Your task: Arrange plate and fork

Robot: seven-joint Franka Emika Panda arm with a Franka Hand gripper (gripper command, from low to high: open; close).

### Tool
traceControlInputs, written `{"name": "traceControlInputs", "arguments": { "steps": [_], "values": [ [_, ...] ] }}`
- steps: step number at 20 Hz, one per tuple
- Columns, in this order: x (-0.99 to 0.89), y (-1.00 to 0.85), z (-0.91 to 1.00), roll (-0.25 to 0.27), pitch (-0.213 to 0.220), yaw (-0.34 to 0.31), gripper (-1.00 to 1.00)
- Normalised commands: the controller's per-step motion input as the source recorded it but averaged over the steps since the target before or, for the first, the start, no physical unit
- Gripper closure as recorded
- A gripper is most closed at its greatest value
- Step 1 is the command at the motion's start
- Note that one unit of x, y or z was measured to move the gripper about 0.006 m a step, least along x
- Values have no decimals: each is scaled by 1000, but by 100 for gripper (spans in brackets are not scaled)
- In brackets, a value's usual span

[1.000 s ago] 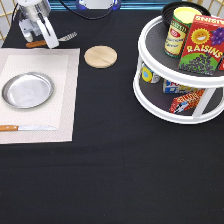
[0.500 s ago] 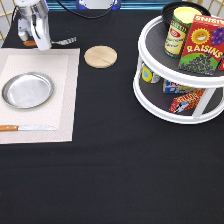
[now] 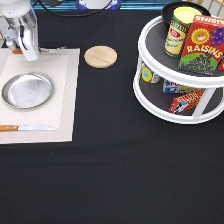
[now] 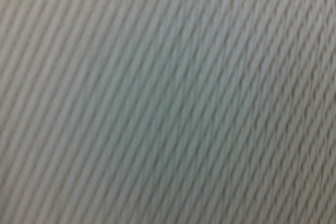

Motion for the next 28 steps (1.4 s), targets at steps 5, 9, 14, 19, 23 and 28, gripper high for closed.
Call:
{"name": "traceControlInputs", "arguments": {
  "steps": [5,9,14,19,23,28],
  "values": [
    [22,-86,-83,0,54,-212,100],
    [204,22,-29,-12,75,-82,100],
    [313,38,-34,-19,83,29,100],
    [217,-46,-8,0,60,144,100],
    [-114,-224,-63,0,48,72,100],
    [119,-293,0,6,55,39,100]
  ]
}}
